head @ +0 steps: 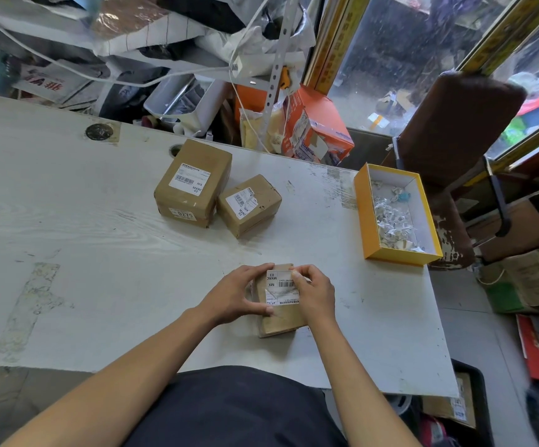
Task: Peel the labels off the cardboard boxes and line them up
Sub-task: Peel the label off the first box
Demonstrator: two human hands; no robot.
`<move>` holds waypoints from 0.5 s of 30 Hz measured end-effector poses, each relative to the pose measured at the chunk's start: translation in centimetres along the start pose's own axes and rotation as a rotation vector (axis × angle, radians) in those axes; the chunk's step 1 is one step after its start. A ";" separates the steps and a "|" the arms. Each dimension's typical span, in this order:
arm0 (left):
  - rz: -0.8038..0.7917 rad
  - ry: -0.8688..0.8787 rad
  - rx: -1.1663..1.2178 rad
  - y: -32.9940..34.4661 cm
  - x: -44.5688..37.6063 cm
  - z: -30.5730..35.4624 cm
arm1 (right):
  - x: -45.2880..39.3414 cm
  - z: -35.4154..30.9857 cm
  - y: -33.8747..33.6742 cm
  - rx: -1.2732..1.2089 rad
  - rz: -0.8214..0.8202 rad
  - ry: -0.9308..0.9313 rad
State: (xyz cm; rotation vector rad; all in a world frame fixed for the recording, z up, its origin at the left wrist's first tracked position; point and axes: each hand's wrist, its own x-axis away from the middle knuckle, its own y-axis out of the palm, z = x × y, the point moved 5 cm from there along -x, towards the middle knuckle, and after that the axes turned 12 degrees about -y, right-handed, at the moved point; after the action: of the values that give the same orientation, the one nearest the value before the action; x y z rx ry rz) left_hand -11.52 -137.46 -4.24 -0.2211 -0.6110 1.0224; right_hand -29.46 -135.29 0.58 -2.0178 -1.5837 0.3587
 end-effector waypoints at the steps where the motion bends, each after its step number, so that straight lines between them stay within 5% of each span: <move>1: -0.001 0.000 0.000 0.0 0.0 0.0 | 0.0 0.0 0.0 0.001 0.000 -0.001; 15: -0.009 -0.035 0.023 0.2 0.1 -0.2 | 0.0 0.2 0.0 0.010 -0.006 0.006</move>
State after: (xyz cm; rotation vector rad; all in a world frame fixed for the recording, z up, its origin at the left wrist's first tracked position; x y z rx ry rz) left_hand -11.55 -137.22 -4.45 -0.1805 -0.6316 1.0255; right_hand -29.50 -135.22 0.43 -2.0046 -1.5815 0.3572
